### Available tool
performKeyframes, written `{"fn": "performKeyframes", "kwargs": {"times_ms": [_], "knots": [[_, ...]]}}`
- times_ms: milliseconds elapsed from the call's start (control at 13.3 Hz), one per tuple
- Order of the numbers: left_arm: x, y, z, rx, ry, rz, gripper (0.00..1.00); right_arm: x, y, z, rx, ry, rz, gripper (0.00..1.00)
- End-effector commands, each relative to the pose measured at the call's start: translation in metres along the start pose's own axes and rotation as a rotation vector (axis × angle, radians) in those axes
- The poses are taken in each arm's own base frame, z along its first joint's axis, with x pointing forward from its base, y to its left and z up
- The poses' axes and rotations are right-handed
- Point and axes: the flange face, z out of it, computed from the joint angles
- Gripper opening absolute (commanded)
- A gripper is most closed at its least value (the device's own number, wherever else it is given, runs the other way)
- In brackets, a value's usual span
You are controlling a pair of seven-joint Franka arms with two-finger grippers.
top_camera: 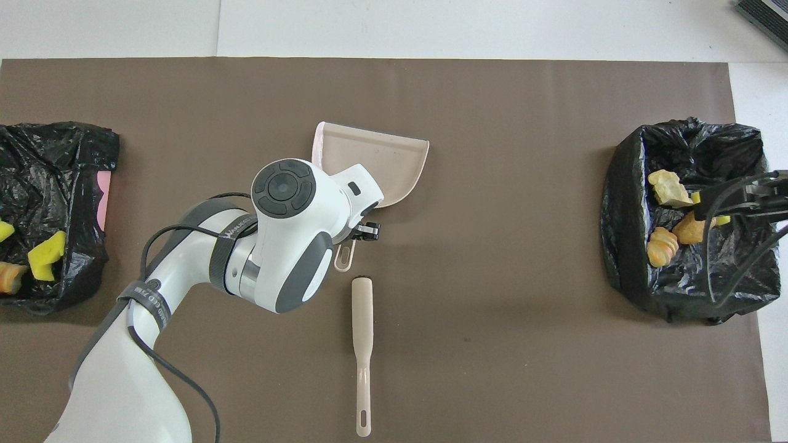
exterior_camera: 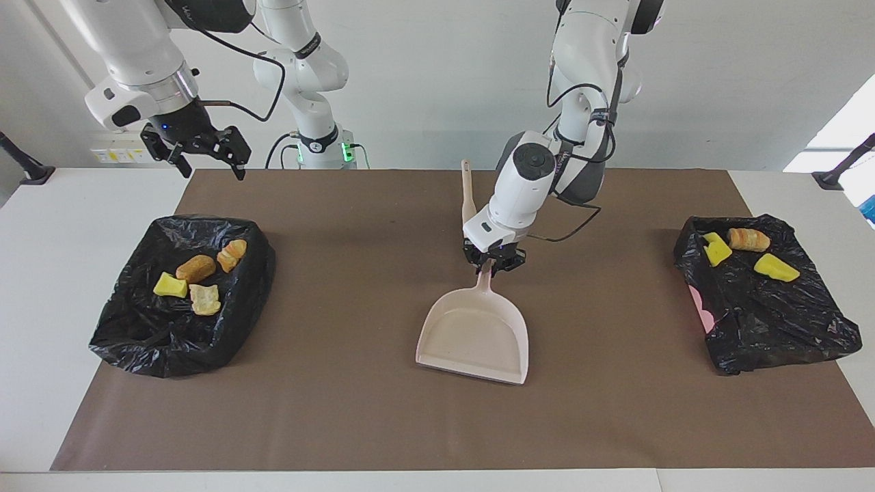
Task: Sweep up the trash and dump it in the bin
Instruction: 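Carry the dustpan to the table center with the left gripper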
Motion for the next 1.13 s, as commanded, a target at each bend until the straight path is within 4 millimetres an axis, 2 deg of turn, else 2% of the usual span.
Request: {"fn": "performKeyframes", "kwargs": {"times_ms": [0, 226, 301, 452, 602, 903, 1054], "knots": [[-0.008, 0.005, -0.005, -0.017, 0.034, -0.012, 0.28, -0.007, 0.001, -0.001, 0.017, 0.002, 0.007, 1.00], [-0.002, 0.005, -0.010, -0.021, 0.048, -0.055, 0.92, -0.007, 0.001, -0.001, 0.017, 0.002, 0.007, 1.00], [0.000, -0.001, -0.013, -0.021, 0.048, -0.077, 1.00, -0.007, 0.001, -0.001, 0.017, 0.002, 0.007, 1.00], [0.002, -0.013, -0.026, -0.020, 0.051, -0.098, 1.00, -0.007, 0.001, -0.001, 0.017, 0.002, 0.007, 1.00], [0.006, -0.043, -0.044, -0.009, 0.025, -0.147, 1.00, -0.007, 0.001, -0.001, 0.017, 0.003, 0.007, 1.00], [0.011, -0.092, -0.094, -0.011, 0.046, -0.218, 1.00, -0.007, 0.001, -0.001, 0.017, 0.002, 0.007, 1.00], [0.010, -0.132, -0.120, -0.014, 0.066, -0.270, 1.00, -0.007, 0.001, -0.001, 0.017, 0.002, 0.007, 1.00]]}}
